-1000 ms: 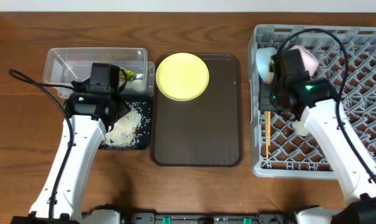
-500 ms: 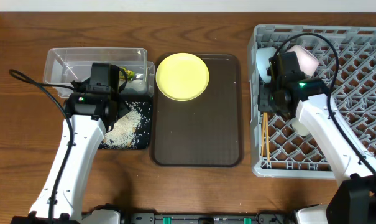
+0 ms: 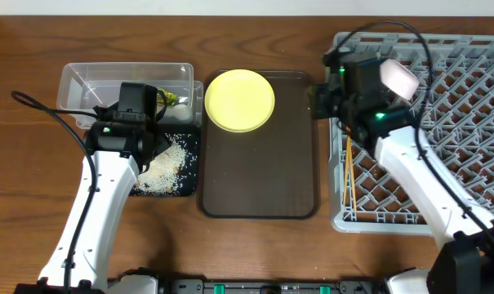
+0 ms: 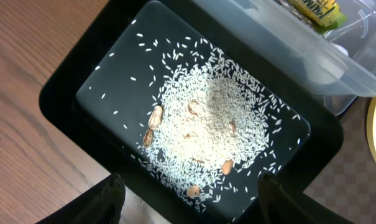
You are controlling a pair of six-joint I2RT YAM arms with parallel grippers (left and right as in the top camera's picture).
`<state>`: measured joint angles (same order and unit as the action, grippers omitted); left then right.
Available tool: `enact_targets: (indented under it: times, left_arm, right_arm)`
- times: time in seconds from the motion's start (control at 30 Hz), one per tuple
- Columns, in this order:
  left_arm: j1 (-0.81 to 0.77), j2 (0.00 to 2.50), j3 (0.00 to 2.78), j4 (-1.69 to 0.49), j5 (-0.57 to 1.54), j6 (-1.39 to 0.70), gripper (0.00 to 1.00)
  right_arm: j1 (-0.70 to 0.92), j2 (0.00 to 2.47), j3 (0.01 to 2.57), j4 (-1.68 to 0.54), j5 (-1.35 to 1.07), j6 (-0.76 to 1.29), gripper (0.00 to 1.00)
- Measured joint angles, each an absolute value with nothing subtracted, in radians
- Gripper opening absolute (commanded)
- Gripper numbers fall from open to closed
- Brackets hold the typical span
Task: Sort waste into correct bins and load items into the dishwasher rack
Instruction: 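Grasp the edge of the yellow plate with the right gripper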
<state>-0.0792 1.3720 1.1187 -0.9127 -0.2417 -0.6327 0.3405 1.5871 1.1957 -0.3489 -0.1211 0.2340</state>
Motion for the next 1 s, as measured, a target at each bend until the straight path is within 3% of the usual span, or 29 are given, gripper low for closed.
enact_targets:
  times: [0.27, 0.5, 0.7, 0.9, 1.0]
  left_arm:
    - [-0.079, 1.372, 1.119, -0.913, -0.241, -0.633, 0.71]
    - [-0.079, 1.372, 1.119, -0.913, -0.241, -0.633, 0.71]
    - [-0.079, 1.372, 1.119, -0.916, -0.239, -0.633, 0.71]
    - [-0.079, 1.372, 1.119, -0.916, -0.239, -0.633, 0.72]
    - [-0.079, 1.372, 1.119, -0.916, -0.239, -0.633, 0.71]
  right_arm:
    - [0.459, 1.782, 1.197, -0.174, -0.117, 0.255, 0.37]
    - [0.479, 1.961, 1.197, -0.004, -0.054, 0.345, 0.36]
    - [0.487, 2.036, 1.197, 0.017, -0.041, 0.415, 0.34]
    - [0.49, 2.06, 1.197, 0.01, -0.031, 0.443, 0.2]
    - [0.49, 2.06, 1.198, -0.018, -0.018, 0.449, 0.04]
